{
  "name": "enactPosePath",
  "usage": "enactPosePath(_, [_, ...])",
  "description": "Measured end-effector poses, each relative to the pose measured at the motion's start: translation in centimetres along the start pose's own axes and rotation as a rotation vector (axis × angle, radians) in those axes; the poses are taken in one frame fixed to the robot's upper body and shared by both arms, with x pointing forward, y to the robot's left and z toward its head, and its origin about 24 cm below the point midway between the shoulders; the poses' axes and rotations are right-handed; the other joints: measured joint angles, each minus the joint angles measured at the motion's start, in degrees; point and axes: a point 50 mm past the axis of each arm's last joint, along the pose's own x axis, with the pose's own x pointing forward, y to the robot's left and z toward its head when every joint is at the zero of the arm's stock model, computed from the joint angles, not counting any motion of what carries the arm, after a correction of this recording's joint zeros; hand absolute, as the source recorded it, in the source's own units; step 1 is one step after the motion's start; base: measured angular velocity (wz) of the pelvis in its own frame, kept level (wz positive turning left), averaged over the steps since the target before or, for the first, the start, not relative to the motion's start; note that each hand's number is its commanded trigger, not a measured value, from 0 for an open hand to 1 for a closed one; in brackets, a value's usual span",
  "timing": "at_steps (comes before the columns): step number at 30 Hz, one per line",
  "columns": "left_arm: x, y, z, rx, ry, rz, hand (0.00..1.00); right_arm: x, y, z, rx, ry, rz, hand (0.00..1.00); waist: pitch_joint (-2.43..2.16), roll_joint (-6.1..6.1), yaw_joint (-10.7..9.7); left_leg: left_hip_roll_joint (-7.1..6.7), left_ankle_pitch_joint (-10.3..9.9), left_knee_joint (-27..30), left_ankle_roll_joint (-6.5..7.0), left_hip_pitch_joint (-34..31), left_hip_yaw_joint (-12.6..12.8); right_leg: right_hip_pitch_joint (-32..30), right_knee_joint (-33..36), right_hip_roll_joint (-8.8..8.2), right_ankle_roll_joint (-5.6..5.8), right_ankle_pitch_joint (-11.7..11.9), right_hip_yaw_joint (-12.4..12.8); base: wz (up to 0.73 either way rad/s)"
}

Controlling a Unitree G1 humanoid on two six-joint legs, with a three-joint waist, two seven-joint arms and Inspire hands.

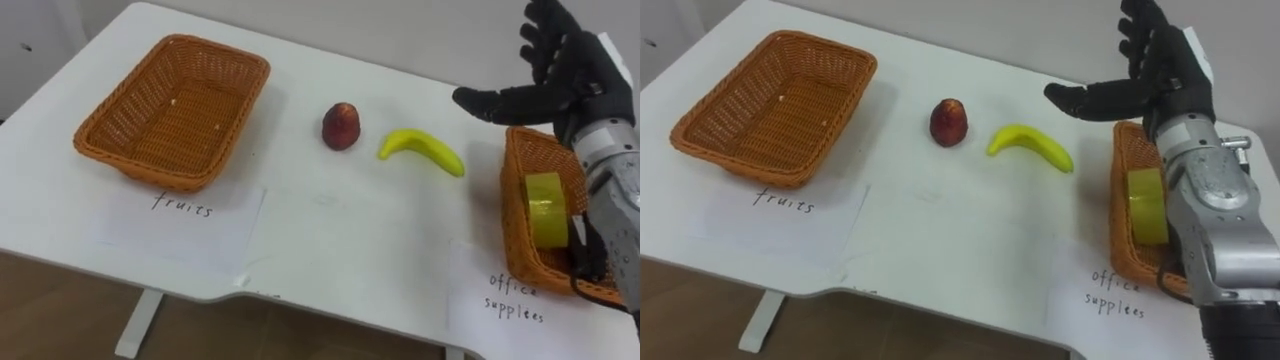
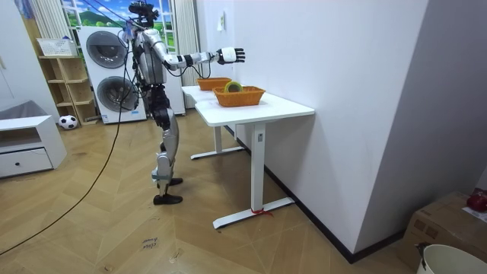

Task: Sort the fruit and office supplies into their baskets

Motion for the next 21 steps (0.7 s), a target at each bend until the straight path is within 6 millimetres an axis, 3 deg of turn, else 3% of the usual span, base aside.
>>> enactPosePath(7, [0.2, 0.4, 0.6, 0.022, -0.020, 0.005, 0.00, 0.0, 1.2, -1.2, -0.052, 0.046, 0.041, 0.00, -0.36, -0.62, 1.05, 0.00, 0.00, 0.08, 0.01, -0.34, -0.03, -0.30, 0.04, -0.08, 0.00, 0.00, -0.54, 0.00])
enactPosePath(11, [0.3, 0.2, 1.2, 0.038, -0.039, 0.000, 0.00, -0.1, 2.1, -2.4, -0.064, 0.097, 0.079, 0.00, -0.16, -0.79, 1.43, 0.02, 0.01, 0.09, 0.02, -1.34, 0.04, -1.24, 0.12, -0.12, -0.01, 0.00, -0.81, 0.00])
enactPosePath(13, [0.3, 0.2, 1.2, 0.043, -0.041, 0.002, 0.00, -0.1, 2.3, -2.6, -0.077, 0.108, 0.093, 0.00, -0.35, -1.04, 1.78, 0.02, 0.03, 0.00, 0.02, -1.78, -0.02, -1.91, 0.13, -0.12, -0.01, 0.00, -0.64, -0.02])
enactPosePath(18, [0.3, 0.3, 1.3, 0.056, -0.049, 0.001, 0.00, 0.9, 1.6, -2.7, -0.118, 0.126, 0.076, 0.00, 0.43, -1.39, 2.73, 0.01, 0.07, 0.34, 0.01, -2.06, -0.07, -2.25, 0.08, -0.13, -0.01, 0.01, -0.17, -0.02])
enactPosePath(21, [0.4, 0.4, 1.6, 0.056, -0.061, 0.002, 0.00, 1.9, 1.2, -1.7, -0.184, 0.103, 0.065, 0.00, 0.37, -1.64, 2.77, -0.02, 0.07, 0.69, 0.00, -3.51, -0.08, -3.46, 0.11, -0.12, -0.02, 0.01, -0.77, 0.03])
